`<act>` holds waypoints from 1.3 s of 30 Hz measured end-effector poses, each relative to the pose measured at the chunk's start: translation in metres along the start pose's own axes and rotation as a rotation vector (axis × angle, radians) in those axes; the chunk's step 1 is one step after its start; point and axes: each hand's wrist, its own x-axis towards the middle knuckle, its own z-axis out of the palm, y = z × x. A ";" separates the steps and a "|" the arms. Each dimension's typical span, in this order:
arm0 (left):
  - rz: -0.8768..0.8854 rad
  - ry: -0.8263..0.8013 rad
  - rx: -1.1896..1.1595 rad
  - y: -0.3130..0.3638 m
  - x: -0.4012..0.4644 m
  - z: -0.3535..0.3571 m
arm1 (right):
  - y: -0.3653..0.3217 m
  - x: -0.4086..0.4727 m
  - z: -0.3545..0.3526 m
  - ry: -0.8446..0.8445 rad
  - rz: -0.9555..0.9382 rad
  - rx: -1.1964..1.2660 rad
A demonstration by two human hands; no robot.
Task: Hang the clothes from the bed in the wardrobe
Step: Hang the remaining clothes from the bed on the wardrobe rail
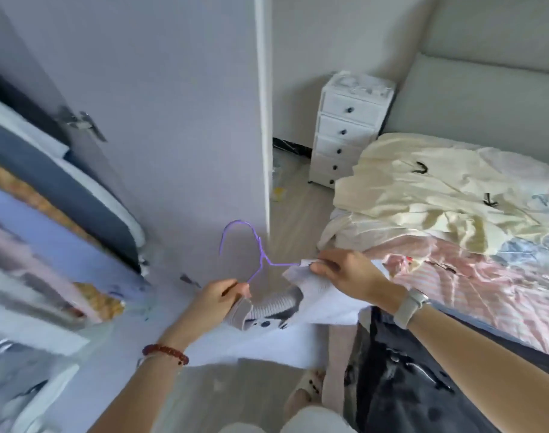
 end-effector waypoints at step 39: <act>-0.153 1.807 0.898 -0.085 -0.247 -0.441 | -0.610 0.236 0.226 -0.134 -0.632 0.596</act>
